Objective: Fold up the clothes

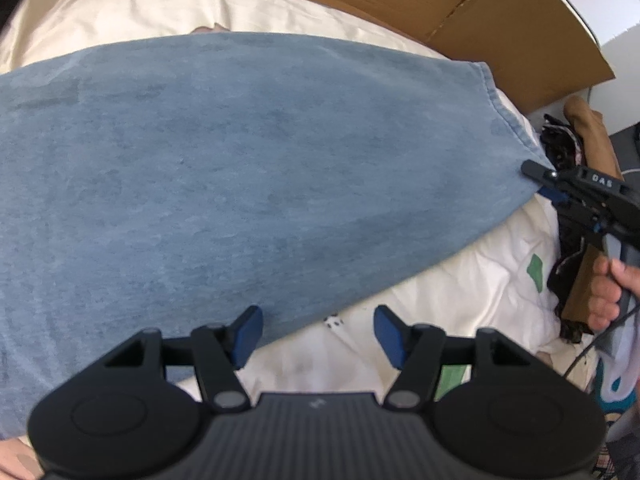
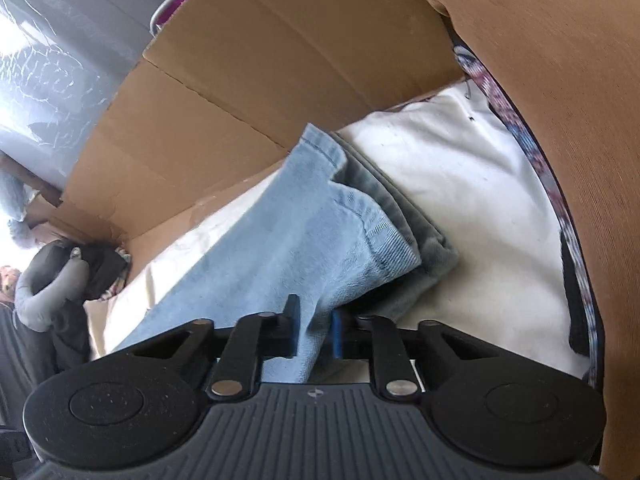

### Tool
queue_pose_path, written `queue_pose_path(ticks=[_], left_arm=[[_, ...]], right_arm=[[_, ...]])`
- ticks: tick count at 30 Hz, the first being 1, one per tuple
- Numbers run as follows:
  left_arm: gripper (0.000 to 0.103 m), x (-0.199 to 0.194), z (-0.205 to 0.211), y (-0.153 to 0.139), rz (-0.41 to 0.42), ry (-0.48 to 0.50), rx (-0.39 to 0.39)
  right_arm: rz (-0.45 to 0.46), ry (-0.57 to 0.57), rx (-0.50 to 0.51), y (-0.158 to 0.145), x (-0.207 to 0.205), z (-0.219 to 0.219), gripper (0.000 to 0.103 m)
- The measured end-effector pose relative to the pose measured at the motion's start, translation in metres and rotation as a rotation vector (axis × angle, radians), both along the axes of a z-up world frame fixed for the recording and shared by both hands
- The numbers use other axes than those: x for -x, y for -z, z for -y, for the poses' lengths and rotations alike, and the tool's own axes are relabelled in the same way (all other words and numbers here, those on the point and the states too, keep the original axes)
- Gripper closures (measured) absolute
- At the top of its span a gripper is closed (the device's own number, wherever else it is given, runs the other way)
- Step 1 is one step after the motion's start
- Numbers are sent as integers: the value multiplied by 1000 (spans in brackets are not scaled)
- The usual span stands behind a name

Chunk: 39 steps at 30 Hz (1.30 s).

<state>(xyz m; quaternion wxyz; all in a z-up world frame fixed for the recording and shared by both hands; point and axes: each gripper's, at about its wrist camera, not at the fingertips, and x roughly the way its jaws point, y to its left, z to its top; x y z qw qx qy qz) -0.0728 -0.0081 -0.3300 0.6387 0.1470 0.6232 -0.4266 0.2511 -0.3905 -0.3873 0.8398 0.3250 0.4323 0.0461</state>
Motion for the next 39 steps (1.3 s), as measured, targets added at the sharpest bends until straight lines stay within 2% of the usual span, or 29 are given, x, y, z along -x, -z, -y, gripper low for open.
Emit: queue_pose_path(ticks=[6,11,12,15,21,26,32,33,34,36,39], left_arm=[[38,1,1,-5,10,8,16],[38,3,3,-9,17,18,38],[38,2,3,-9,17,18,39],[38,1,2,-9,17,19,39],[38,6,7,-6,65,62,33],[38,12,8,1,32,68,29],[38,23,18,1,43,111,40],[38,25,19,1,45,119,42],[38,27,21,1,46,131,42],[38,32,28,2,59,167,43],[38,38,38,1,96,214,49]], right_arm=[[0,25,13,-3,-11,5,99],[-61,65,25,7,-8,7,96],[-75,67,24,11,-7,7,92],[-87,77,-8,19,-3,8,61],[-107,55,-27,29,-9,-7,58],[-107,22,-89,29,-5,-20,59],[-88,-2,-146,34,1,-31,63],[-88,-10,-149,33,1,-33,68],[-87,-19,-151,31,0,-35,84],[-83,-29,-149,27,0,-37,98],[-75,-35,-139,19,-1,-36,100]])
